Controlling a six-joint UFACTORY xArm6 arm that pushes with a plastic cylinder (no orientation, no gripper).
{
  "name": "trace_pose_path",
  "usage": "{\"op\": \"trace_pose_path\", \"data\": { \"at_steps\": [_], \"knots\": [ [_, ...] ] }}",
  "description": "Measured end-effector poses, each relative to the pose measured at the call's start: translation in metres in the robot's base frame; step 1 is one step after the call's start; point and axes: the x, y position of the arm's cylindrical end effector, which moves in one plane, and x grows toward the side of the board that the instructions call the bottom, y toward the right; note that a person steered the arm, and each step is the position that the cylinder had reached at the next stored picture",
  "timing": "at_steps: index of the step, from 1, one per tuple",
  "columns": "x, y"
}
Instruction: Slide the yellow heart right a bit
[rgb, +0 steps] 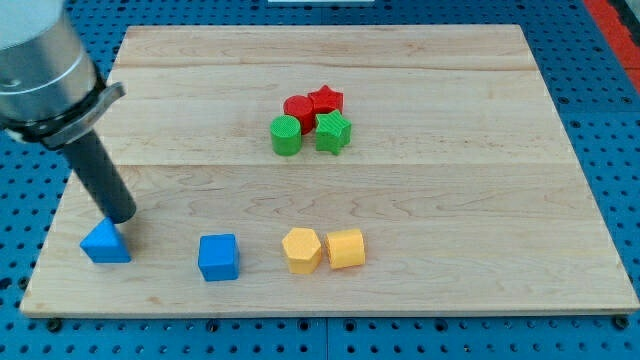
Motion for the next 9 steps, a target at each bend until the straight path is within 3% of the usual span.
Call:
{"op": "trace_pose_path", "data": {
  "at_steps": [2, 3, 4, 5, 7, 9],
  "knots": [
    [-0.002, -0.039],
    [0.034, -0.012],
    [0.040, 0.006],
    [-0.003, 0.021],
    [0.000, 0.189],
    [0.017, 0.224]
  ]
}}
